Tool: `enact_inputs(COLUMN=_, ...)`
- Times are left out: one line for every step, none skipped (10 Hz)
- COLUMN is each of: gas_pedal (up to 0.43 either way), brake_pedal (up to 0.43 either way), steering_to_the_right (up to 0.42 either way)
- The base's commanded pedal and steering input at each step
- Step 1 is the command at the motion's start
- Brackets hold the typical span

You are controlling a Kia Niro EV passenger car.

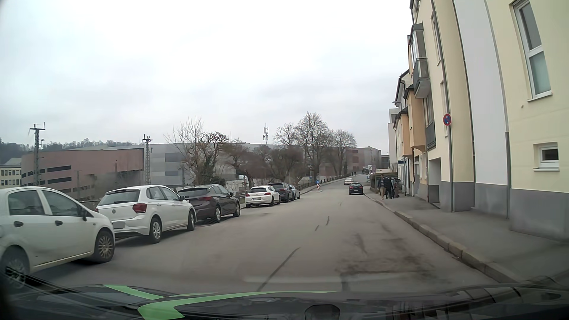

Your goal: Follow the waypoints while adhering to traffic rules and regulations

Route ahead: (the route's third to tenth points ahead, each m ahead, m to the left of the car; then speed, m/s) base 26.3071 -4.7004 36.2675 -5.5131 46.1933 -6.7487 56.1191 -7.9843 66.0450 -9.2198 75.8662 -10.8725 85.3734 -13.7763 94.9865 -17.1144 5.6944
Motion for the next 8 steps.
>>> enact_inputs(gas_pedal=0.039, brake_pedal=0.0, steering_to_the_right=0.04)
enact_inputs(gas_pedal=0.039, brake_pedal=0.0, steering_to_the_right=0.04)
enact_inputs(gas_pedal=0.039, brake_pedal=0.0, steering_to_the_right=0.039)
enact_inputs(gas_pedal=0.02, brake_pedal=0.0, steering_to_the_right=0.039)
enact_inputs(gas_pedal=0.02, brake_pedal=0.0, steering_to_the_right=0.038)
enact_inputs(gas_pedal=0.02, brake_pedal=0.0, steering_to_the_right=0.038)
enact_inputs(gas_pedal=0.02, brake_pedal=0.0, steering_to_the_right=0.037)
enact_inputs(gas_pedal=0.02, brake_pedal=0.0, steering_to_the_right=0.033)
